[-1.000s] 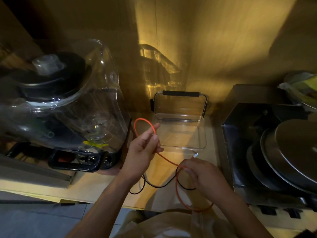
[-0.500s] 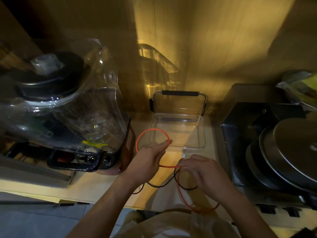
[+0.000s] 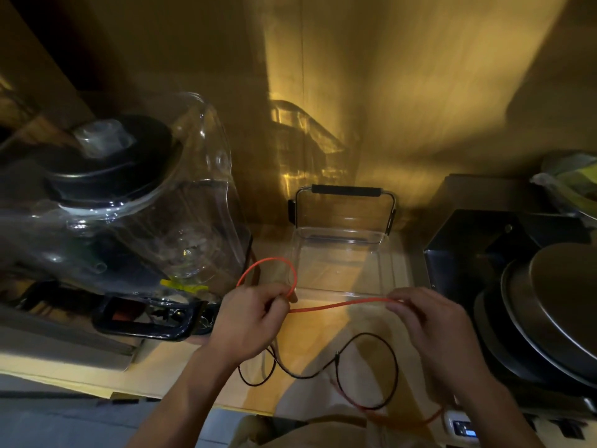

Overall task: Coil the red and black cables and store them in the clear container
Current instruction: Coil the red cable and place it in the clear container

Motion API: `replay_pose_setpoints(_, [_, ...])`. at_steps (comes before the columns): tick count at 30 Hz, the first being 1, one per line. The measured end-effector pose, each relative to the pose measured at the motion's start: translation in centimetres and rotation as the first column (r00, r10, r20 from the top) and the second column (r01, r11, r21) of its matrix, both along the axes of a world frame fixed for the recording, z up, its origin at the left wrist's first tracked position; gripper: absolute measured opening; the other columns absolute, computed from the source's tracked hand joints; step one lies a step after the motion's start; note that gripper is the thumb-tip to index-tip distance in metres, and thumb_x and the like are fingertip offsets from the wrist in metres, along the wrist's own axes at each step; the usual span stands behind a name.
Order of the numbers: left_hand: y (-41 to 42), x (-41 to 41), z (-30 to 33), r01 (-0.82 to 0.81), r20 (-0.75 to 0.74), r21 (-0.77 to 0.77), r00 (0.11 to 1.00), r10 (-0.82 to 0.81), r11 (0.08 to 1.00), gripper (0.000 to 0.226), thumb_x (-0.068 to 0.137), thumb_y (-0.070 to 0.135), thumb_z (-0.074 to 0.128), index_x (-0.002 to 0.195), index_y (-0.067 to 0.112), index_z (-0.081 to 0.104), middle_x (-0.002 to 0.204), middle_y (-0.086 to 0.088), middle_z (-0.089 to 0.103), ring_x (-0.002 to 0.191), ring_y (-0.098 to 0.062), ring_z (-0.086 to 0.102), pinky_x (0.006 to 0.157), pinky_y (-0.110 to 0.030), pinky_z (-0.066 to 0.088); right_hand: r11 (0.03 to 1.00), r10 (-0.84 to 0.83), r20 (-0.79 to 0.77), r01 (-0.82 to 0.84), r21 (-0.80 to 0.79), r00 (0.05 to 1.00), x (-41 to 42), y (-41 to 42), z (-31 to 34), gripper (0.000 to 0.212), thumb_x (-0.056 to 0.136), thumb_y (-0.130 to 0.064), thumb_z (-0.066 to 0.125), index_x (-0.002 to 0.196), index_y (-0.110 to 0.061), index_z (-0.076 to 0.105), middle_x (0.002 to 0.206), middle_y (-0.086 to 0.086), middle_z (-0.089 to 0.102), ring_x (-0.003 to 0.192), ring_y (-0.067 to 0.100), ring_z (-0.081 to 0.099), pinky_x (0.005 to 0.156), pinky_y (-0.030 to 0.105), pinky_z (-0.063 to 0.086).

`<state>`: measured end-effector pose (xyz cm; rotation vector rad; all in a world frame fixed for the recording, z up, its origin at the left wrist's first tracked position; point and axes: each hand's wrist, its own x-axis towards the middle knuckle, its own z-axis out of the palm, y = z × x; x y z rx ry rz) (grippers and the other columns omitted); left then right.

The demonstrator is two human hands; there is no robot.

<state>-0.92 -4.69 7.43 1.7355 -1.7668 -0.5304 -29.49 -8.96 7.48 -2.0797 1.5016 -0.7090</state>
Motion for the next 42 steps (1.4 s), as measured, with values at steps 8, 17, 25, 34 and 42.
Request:
replay_pose_setpoints(8, [-0.1,1.2,0.4,-0.154,-0.506,0.080,0.845,0.173,0.985,0.038,0.077,0.034,0.045,0.061,0.001,0.054,0.045,0.002,0.043,0.041,-0.013,0.040,0.041,-0.017,0.036,0.972,-0.235,0.221,0.224,0.075,0.946,-0.8,-0.5,-0.9,0.011,0.087,-0.017,0.067,0.087,-0.027,0.063,0.080,-0.010,0.067,0.081,-0.001,0.062,0.066,0.015,0.047])
replay_pose_setpoints(17, [-0.4,1.4,1.1,0.069,-0.941,0.332,0.087,0.326,0.941,0.029,0.080,0.023,0.039,0.052,0.019,0.038,0.044,0.006,0.015,0.035,-0.010,0.010,0.036,-0.019,0.013,0.938,-0.344,0.240,0.318,0.139,0.908,-1.0,-0.2,-2.0,0.009,0.086,-0.016,0.070,0.087,-0.022,0.064,0.076,-0.003,0.067,0.074,0.010,0.064,0.060,0.019,0.049])
replay_pose_setpoints(25, [-0.5,1.4,0.8,0.128,-0.893,0.346,-0.259,0.368,0.930,0.027,0.080,0.021,0.040,0.055,0.020,0.031,0.046,0.008,0.009,0.037,-0.009,0.006,0.036,-0.019,0.008,0.920,-0.387,0.254,0.351,0.175,0.886,-0.3,-0.3,-2.2,0.010,0.087,-0.016,0.068,0.079,-0.020,0.066,0.072,-0.006,0.067,0.072,-0.002,0.061,0.056,0.011,0.044])
replay_pose_setpoints(34, [-0.6,1.2,0.9,0.111,-0.890,0.382,-0.222,0.398,0.917,0.026,0.081,0.020,0.036,0.055,0.018,0.040,0.047,0.008,0.010,0.038,-0.009,0.007,0.038,-0.020,0.008,0.938,-0.346,0.409,0.326,0.122,0.844,0.2,-2.1,-0.5,0.017,0.093,-0.014,0.059,0.077,-0.015,0.066,0.072,0.006,0.066,0.070,0.023,0.063,0.060,0.032,0.048])
replay_pose_setpoints(42, [-0.9,1.4,0.9,0.165,-0.893,0.315,-0.281,0.351,0.935,0.025,0.083,0.022,0.037,0.059,0.017,0.043,0.047,0.008,0.013,0.038,-0.007,0.009,0.038,-0.020,0.010,0.971,-0.235,0.558,0.170,0.166,0.796,1.3,-2.8,0.3,0.039,0.101,-0.018,0.045,0.066,-0.020,0.060,0.056,0.002,0.051,0.054,0.012,0.045,0.054,0.028,0.038])
